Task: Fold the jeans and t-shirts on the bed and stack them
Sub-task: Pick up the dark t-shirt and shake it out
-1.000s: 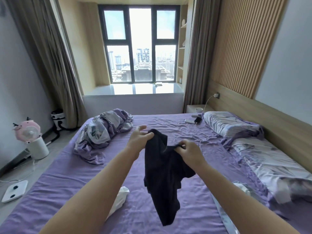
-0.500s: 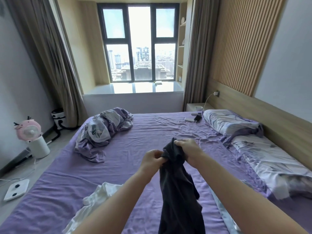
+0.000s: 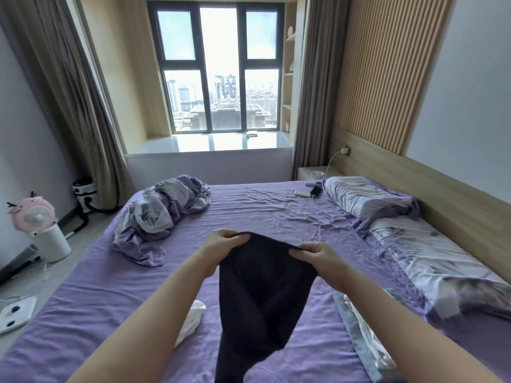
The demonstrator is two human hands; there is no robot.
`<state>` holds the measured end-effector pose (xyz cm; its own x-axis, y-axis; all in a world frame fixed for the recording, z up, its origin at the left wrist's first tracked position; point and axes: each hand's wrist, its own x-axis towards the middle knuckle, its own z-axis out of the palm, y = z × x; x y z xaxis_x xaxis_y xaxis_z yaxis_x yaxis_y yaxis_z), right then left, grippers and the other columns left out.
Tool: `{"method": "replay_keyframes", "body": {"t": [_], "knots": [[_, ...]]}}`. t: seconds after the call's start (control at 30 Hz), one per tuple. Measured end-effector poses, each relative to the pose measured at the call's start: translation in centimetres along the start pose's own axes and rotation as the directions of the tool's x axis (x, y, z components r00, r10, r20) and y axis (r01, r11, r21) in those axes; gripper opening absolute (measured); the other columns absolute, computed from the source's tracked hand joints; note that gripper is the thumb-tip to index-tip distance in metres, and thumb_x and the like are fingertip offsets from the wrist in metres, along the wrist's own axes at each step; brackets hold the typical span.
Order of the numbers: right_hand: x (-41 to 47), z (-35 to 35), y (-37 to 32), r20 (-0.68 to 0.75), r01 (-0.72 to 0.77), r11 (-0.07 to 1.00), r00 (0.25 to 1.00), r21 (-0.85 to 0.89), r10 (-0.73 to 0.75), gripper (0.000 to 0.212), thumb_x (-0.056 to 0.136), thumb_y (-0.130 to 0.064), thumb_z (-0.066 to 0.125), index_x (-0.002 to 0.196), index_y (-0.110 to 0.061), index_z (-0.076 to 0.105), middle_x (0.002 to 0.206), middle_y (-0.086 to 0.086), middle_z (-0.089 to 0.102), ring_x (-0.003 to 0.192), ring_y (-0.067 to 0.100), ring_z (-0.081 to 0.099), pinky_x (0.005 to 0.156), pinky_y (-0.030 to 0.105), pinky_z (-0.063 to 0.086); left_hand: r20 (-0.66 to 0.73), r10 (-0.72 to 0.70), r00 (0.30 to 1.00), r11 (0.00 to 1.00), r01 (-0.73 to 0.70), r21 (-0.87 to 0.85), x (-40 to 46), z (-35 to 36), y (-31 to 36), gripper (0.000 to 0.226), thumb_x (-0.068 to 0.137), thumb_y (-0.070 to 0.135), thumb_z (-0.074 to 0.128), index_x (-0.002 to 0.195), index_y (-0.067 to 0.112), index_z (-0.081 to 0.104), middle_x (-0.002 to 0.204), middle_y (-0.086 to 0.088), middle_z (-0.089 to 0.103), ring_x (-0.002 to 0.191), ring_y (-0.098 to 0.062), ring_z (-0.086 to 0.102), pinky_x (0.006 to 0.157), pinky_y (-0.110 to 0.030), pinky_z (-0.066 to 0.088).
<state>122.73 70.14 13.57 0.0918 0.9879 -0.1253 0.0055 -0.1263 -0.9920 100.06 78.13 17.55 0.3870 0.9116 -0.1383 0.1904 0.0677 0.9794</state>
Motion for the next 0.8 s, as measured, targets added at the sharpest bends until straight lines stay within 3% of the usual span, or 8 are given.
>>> {"method": "replay_keyframes", "body": {"t": [0.13, 0.23, 0.33, 0.43, 0.53, 0.6, 0.7, 0.8], "knots": [[0.8, 0.5, -0.5, -0.018, 0.011, 0.996, 1.000, -0.089, -0.013, 0.020, 0.086, -0.027, 0.065, 0.084, -0.009, 0.074, 0.084, 0.008, 0.074, 0.074, 0.017, 0.069, 0.066, 0.026, 0.054, 0.129, -0.107, 0.986, 0.993, 0.100, 0.059, -0.4, -0.8, -0.1, 0.023, 0.089, 0.033, 0.062, 0.092, 0.013, 0.071, 0.081, 0.001, 0.073, 0.066, -0.008, 0.066, 0.056, -0.017, 0.051], [1.6, 1.5, -0.3, -0.111, 0.089, 0.905, 0.983, -0.417, -0.148, 0.018, 0.088, -0.026, 0.064, 0.075, -0.013, 0.066, 0.068, -0.002, 0.064, 0.066, 0.014, 0.059, 0.064, 0.024, 0.044, 0.188, -0.105, 0.977, 0.990, 0.121, -0.074, -0.5, 0.0, 0.0, 0.025, 0.095, 0.028, 0.053, 0.097, 0.008, 0.068, 0.087, -0.006, 0.072, 0.073, -0.014, 0.068, 0.066, -0.022, 0.056], [0.8, 2.9, 0.9, -0.223, 0.160, 0.711, 0.883, -0.685, -0.413, 0.016, 0.085, -0.019, 0.066, 0.088, -0.015, 0.051, 0.081, -0.001, 0.057, 0.078, 0.017, 0.056, 0.068, 0.024, 0.038, 0.115, -0.081, 0.990, 0.981, 0.099, -0.166, -0.4, 1.1, 0.5, 0.025, 0.098, 0.024, 0.049, 0.095, 0.004, 0.064, 0.086, -0.013, 0.069, 0.074, -0.019, 0.066, 0.071, -0.028, 0.055], [-0.8, 4.6, 2.4, -0.134, 0.368, 0.574, 0.748, -0.732, -0.650, 0.024, 0.083, -0.030, 0.068, 0.085, -0.013, 0.052, 0.094, -0.002, 0.055, 0.092, 0.015, 0.053, 0.081, 0.026, 0.040, 0.041, -0.075, 0.996, 0.984, 0.081, -0.157, -0.1, 2.1, 0.6, 0.024, 0.097, 0.023, 0.049, 0.084, 0.007, 0.060, 0.081, -0.013, 0.064, 0.072, -0.022, 0.061, 0.071, -0.031, 0.051], [-1.5, 6.3, 3.8, -0.050, 0.288, 0.552, 0.855, -0.783, -0.516, 0.039, 0.082, -0.046, 0.062, 0.100, -0.012, 0.060, 0.103, 0.001, 0.059, 0.100, 0.017, 0.052, 0.087, 0.032, 0.042, 0.049, -0.068, 0.997, 0.983, 0.075, -0.169, 0.1, 2.6, 0.8, 0.027, 0.097, 0.024, 0.051, 0.075, 0.010, 0.058, 0.071, -0.009, 0.064, 0.065, -0.019, 0.061, 0.065, -0.030, 0.050], [-1.3, 6.9, 4.5, -0.088, 0.236, 0.576, 0.874, -0.783, -0.478, 0.028, 0.087, -0.035, 0.060, 0.096, -0.008, 0.062, 0.096, 0.004, 0.061, 0.095, 0.021, 0.054, 0.082, 0.031, 0.043, 0.064, -0.048, 0.997, 0.986, 0.057, -0.159, 0.2, 2.9, 0.9, 0.031, 0.096, 0.025, 0.052, 0.069, 0.012, 0.055, 0.065, -0.005, 0.062, 0.060, -0.016, 0.060, 0.060, -0.028, 0.049], [-1.3, 7.1, 4.3, -0.179, 0.219, 0.709, 0.880, -0.670, -0.440, 0.023, 0.092, -0.027, 0.056, 0.073, -0.014, 0.056, 0.069, -0.004, 0.055, 0.067, 0.010, 0.052, 0.060, 0.026, 0.036, -0.040, 0.039, 0.998, 0.997, -0.037, 0.069, 0.7, 2.7, 0.7, 0.033, 0.095, 0.028, 0.052, 0.068, 0.011, 0.053, 0.067, -0.006, 0.054, 0.065, -0.018, 0.051, 0.061, -0.029, 0.040], [-1.1, 6.8, 3.4, -0.213, 0.188, 0.764, 0.895, -0.618, -0.393, 0.026, 0.095, -0.029, 0.050, 0.070, -0.022, 0.050, 0.056, -0.009, 0.050, 0.054, 0.006, 0.050, 0.052, 0.024, 0.032, -0.208, 0.231, 0.950, 0.845, -0.090, 0.527, 0.7, 1.0, -0.5, 0.020, 0.092, 0.026, 0.057, 0.084, 0.009, 0.063, 0.082, -0.004, 0.059, 0.080, -0.021, 0.053, 0.073, -0.032, 0.039]]}}
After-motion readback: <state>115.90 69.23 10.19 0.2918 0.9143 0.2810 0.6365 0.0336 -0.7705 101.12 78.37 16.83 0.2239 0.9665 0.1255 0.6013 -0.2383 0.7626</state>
